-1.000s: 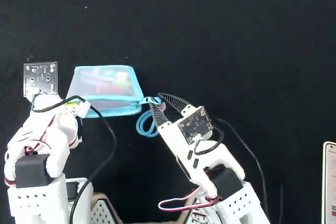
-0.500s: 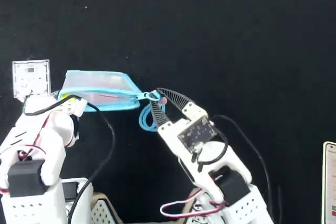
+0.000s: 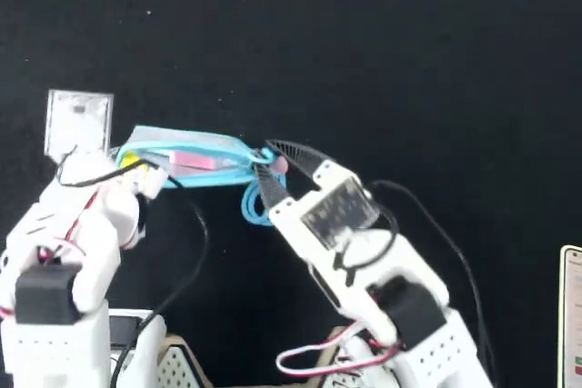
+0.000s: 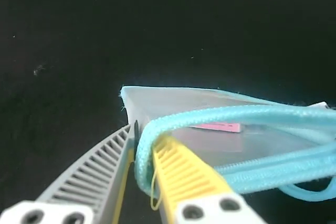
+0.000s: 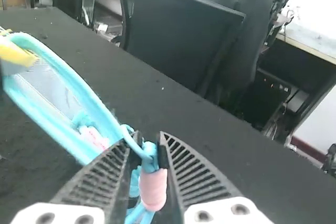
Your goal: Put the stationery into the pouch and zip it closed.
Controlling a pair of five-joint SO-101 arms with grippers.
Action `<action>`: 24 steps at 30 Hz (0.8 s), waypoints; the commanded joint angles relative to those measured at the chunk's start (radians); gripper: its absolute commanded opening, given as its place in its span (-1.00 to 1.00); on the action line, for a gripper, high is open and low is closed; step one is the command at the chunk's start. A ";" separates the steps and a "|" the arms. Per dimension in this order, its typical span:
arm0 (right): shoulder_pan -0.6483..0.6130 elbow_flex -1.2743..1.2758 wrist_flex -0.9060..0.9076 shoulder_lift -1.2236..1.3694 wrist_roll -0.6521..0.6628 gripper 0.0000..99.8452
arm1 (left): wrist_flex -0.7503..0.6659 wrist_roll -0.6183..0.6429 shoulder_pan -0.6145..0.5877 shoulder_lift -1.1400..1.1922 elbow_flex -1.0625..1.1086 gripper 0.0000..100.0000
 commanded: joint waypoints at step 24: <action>-0.006 -0.559 0.127 0.581 0.069 -0.98 | 0.442 0.035 0.024 0.585 -0.880 -0.65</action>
